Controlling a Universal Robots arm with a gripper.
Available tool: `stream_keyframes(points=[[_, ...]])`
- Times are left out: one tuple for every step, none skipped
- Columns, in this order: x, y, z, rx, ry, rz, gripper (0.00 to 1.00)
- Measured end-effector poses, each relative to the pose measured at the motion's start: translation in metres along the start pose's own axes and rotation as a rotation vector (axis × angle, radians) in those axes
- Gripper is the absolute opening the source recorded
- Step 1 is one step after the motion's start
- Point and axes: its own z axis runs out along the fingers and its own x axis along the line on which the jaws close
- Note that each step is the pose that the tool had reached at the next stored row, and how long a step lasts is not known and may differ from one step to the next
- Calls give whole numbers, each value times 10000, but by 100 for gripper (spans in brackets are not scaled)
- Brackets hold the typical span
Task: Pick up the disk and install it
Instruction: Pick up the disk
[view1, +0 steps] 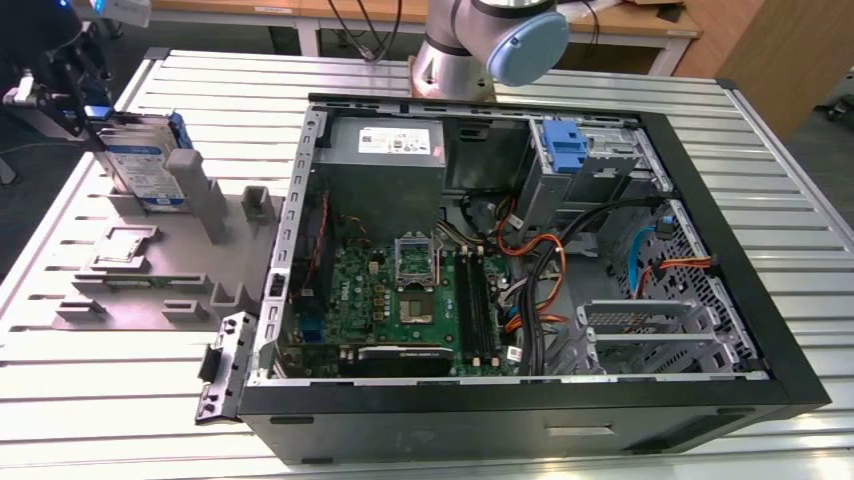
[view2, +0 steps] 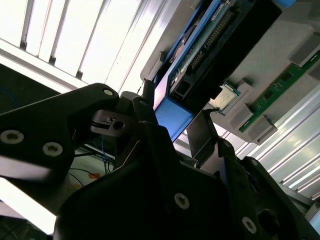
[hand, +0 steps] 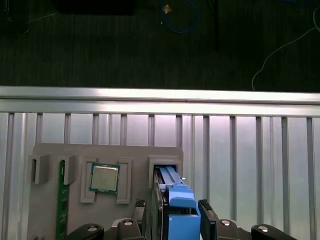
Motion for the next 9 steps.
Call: stream_keyframes(points=[[0, -1, 1, 1, 7, 13, 53], [0, -3, 3, 3, 19, 35, 53], [0, -3, 5, 3, 25, 70, 53], [1, -4, 10, 7, 24, 141, 53], [1, -4, 15, 13, 20, 266, 53], [1, -4, 20, 21, 13, 409, 53], [1, -5, 25, 26, 9, 516, 53], [1, -5, 27, 28, 6, 591, 53], [1, -5, 30, 30, 5, 619, 53]])
